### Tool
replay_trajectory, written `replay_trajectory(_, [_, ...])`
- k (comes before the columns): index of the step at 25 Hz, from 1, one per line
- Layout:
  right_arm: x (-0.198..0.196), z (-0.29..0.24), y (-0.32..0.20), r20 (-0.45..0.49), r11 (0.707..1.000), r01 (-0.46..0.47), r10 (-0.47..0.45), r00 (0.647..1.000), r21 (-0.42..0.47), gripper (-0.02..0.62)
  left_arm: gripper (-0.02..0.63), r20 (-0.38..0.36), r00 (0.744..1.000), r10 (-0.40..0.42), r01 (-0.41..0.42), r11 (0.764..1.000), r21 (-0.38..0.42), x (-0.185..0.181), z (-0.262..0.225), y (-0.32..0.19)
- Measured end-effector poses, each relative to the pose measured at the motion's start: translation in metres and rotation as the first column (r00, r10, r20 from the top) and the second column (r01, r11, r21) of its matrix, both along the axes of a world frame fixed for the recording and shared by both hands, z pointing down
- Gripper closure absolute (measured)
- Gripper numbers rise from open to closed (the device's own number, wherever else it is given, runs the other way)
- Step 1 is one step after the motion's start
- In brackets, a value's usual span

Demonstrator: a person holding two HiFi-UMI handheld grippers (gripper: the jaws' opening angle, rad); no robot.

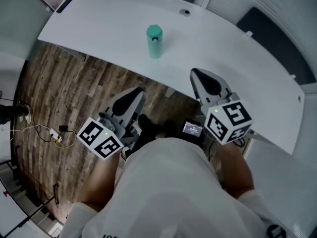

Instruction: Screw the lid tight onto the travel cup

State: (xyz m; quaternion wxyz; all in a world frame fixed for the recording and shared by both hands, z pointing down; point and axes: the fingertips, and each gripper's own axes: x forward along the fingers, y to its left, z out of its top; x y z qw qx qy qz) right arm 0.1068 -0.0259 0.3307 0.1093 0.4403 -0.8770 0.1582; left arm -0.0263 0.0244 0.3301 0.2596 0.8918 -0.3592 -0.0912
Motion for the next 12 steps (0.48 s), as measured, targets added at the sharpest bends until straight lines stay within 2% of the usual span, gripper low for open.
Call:
replay_trajectory(6, [0.014, 0.008, 0.018, 0.021, 0.997, 0.071, -0.071, 0.997, -0.002, 0.574, 0.557, 0.010, 0.996, -0.087, 0.087, 0.996, -0.030, 0.013, 0.009, 0.032])
replay_trajectory(12, [0.024, 0.016, 0.023, 0.039, 0.995, 0.100, -0.100, 0.994, 0.009, 0.574, 0.555, 0.027, 0.990, -0.136, 0.137, 0.989, -0.056, 0.023, 0.021, 0.056])
